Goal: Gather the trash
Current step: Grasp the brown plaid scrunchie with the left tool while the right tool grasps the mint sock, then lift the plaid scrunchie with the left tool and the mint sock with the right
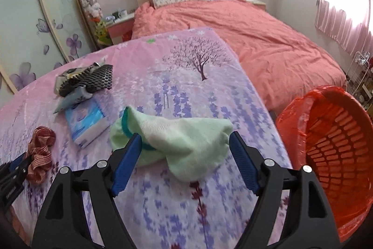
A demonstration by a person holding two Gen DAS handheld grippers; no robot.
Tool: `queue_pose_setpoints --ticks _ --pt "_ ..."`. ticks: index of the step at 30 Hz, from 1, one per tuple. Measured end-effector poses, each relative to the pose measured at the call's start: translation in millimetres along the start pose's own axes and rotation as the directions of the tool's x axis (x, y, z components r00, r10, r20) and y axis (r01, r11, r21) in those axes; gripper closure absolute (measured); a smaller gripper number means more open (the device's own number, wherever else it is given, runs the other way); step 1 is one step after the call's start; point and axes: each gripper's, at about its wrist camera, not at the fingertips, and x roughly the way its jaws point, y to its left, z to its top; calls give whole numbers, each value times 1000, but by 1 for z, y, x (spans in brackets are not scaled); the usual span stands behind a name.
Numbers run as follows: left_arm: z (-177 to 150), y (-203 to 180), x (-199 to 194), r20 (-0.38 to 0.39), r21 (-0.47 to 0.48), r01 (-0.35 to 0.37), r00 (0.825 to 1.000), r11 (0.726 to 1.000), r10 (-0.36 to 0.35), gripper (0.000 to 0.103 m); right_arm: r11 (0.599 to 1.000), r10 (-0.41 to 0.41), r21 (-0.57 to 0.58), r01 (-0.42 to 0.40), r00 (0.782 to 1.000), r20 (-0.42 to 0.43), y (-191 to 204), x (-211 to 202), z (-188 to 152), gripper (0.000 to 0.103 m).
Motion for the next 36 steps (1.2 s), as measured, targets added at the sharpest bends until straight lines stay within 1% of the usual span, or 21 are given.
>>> queue_pose_setpoints --ticks 1,3,5,6,7,8,12,16,17,22,24,27,28,31,33,36 --pt "-1 0 0 0 0 -1 1000 1000 1 68 1000 -6 -5 6 1000 -4 1 0 -1 27" --pt "-1 -1 0 -1 5 -4 1000 1000 4 67 1000 -15 -13 15 1000 7 2 -3 -2 43" --pt "-2 -3 0 -2 9 -8 1000 1000 8 67 1000 -15 -10 15 1000 9 1 -6 -5 68" --pt "-2 -3 0 -2 10 -10 1000 1000 10 67 1000 -8 -6 8 1000 11 0 -7 -6 75" --pt "-2 -3 1 -2 11 -10 1000 1000 10 67 1000 6 1 -6 1000 12 -2 -10 -8 85" --pt "-1 -4 1 -3 12 -11 1000 1000 11 67 1000 22 11 -22 1000 15 -3 -13 -12 87" --pt "-1 -3 1 0 9 -8 1000 1000 8 66 999 34 33 -34 999 17 -8 -28 -28 89" --pt "-5 0 -2 8 -27 54 999 998 -54 66 1000 -4 -7 5 1000 16 -4 -40 -44 89" --pt "-6 -1 -3 9 -26 63 998 998 -63 66 1000 -3 -11 3 1000 11 -4 -40 -45 89" --pt "-4 -12 -2 6 -4 65 998 998 -65 66 999 -19 -26 19 1000 2 0 -37 -45 89" --pt "-4 -18 2 0 15 41 999 999 -41 66 999 -31 -37 31 1000 1 1 -36 -45 89" --pt "-4 -26 3 -5 55 -13 1000 998 14 66 997 -57 -58 57 998 -1 6 -35 -45 88" --pt "-4 -30 4 -7 74 -38 999 997 39 66 996 -60 -61 60 998 0 5 -36 -46 88" --pt "-6 -37 4 -2 106 -79 997 991 80 66 996 -60 -61 60 998 -1 5 -36 -46 88" --pt "-6 -37 4 -1 111 -85 996 990 86 65 997 -50 -52 50 999 -1 4 -37 -47 88" --pt "-6 -32 4 -5 93 -71 997 993 72 64 999 -27 -32 27 1000 -1 0 -37 -46 88"
